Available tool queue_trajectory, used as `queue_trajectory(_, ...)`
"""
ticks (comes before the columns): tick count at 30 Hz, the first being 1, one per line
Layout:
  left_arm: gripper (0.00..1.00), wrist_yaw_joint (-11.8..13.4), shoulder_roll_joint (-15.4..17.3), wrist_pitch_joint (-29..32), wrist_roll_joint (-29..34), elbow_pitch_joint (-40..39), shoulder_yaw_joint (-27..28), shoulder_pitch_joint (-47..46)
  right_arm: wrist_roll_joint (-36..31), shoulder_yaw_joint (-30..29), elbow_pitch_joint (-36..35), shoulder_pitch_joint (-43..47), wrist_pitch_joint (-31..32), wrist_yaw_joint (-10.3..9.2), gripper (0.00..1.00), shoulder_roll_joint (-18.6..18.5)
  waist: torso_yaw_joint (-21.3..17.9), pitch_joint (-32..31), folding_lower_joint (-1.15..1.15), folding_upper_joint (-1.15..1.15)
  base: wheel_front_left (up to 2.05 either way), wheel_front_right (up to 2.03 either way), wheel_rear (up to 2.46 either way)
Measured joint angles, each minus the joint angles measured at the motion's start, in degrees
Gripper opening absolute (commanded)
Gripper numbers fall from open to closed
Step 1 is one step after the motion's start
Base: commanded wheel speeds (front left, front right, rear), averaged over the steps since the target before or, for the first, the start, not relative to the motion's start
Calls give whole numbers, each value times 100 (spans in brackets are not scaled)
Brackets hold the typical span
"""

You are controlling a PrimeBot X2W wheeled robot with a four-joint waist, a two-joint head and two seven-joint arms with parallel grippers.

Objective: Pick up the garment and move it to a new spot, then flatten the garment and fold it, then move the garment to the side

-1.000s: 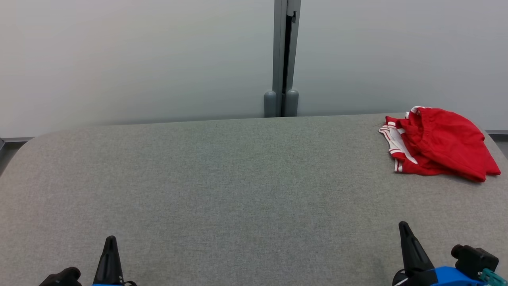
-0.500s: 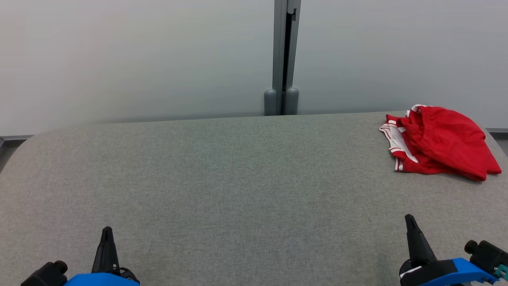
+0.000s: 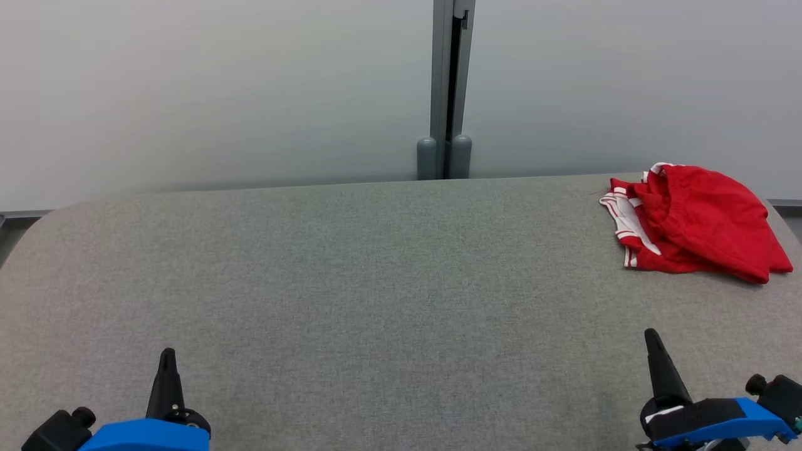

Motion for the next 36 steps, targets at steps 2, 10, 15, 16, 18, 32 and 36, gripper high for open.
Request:
queue_trajectory(2,0,-2,-2,34,-147,-8,3,-15,124,-15,-5,-13,31,0,0,1,0,5,0,0,0,0,0)
queue_trajectory(10,0,-19,-10,170,-703,-35,22,-116,672,-65,-51,-43,163,0,0,0,3,27,0,0,0,0,0)
queue_trajectory(15,0,-29,-14,254,-1025,-51,32,-180,981,-90,-79,-71,238,0,0,0,5,40,0,0,0,0,0)
queue_trajectory(16,0,-32,-15,263,-1091,-57,33,-204,1044,-96,-81,-88,259,0,0,0,5,43,0,0,0,0,0)
queue_trajectory(18,0,-35,-16,302,-1213,-68,36,-218,1155,-103,-96,-120,294,0,0,-1,6,48,0,0,0,0,0)
queue_trajectory(32,0,-51,-30,504,-2026,-108,70,-331,1938,-168,-147,-176,489,0,0,-1,10,86,0,0,0,0,0)
queue_trajectory(36,0,-54,-32,555,-2247,-124,81,-358,2153,-187,-160,-212,546,0,0,-2,11,97,0,0,0,0,0)
